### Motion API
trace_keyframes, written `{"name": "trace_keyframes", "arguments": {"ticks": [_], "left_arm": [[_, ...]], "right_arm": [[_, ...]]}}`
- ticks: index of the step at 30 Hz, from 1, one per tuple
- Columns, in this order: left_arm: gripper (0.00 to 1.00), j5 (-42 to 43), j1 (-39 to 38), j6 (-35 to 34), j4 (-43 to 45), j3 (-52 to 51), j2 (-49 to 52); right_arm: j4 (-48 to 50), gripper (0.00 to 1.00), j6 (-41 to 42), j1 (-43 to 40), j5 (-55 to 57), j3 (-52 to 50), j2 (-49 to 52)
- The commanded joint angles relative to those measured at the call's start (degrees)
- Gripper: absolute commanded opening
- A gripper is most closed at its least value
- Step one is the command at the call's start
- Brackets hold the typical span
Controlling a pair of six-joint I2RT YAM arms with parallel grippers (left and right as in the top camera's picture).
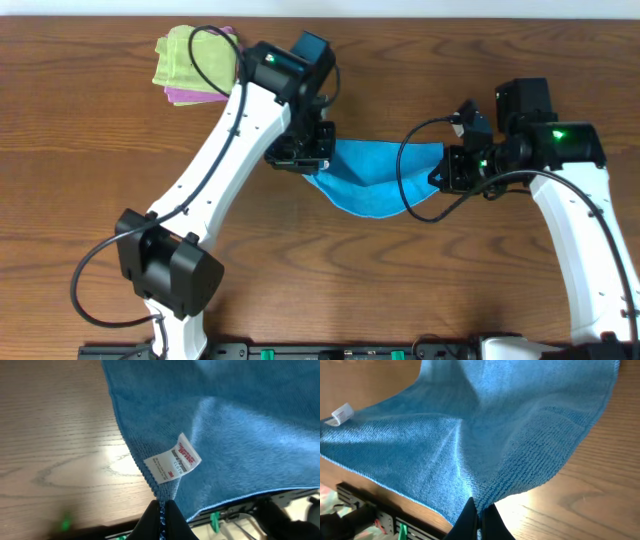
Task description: Fold the cloth
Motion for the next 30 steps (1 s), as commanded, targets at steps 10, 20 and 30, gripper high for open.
{"name": "trace_keyframes", "arguments": {"ticks": [10, 20, 30], "left_arm": [[0.06, -8.7, -0.5, 1.3, 2.8, -9.9, 0.5], [0.06, -9.4, -0.5, -0.3, 12.2, -26.5, -5.0], [0.06, -3.5, -1.4, -4.8, 29.7, -46.4, -13.9]], "right_arm": [[11.6, 0.02, -3.1, 0.5, 2.1, -16.0, -8.9], [19.9, 0.02, -3.3, 0.5, 3.2, -29.7, -15.8], [23.3, 0.02, -3.3, 0.5, 4.7, -37.2, -16.1]]}}
